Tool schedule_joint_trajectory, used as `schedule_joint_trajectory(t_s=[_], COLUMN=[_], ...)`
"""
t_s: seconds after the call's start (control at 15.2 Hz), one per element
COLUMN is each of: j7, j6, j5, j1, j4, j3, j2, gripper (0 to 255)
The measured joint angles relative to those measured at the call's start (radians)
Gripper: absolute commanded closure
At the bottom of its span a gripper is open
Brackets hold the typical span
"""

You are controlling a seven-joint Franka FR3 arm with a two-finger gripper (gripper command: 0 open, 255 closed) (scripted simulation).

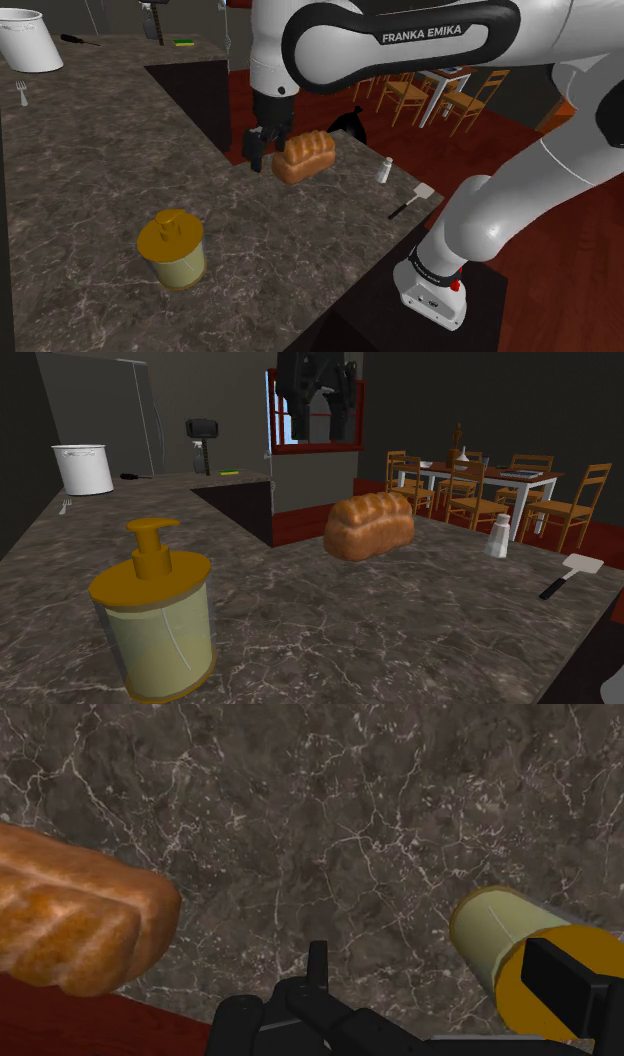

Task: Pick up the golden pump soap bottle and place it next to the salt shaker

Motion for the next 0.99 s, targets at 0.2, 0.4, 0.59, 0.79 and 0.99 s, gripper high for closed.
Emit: schedule_joint_trajectory(t_s=[0.2, 0.4, 0.59, 0.79, 0.99], j7=[0.075, 0.165, 0.249, 0.313, 0.371], j6=[0.013, 0.012, -0.002, -0.036, -0.076], j5=[-0.048, -0.115, -0.193, -0.257, -0.323], j1=[0.009, 0.032, 0.072, 0.122, 0.191], j4=[0.083, 0.188, 0.306, 0.423, 0.558], j3=[0.051, 0.099, 0.128, 0.138, 0.137], j2=[0.116, 0.251, 0.392, 0.51, 0.641], gripper=[0, 0, 0, 0, 0])
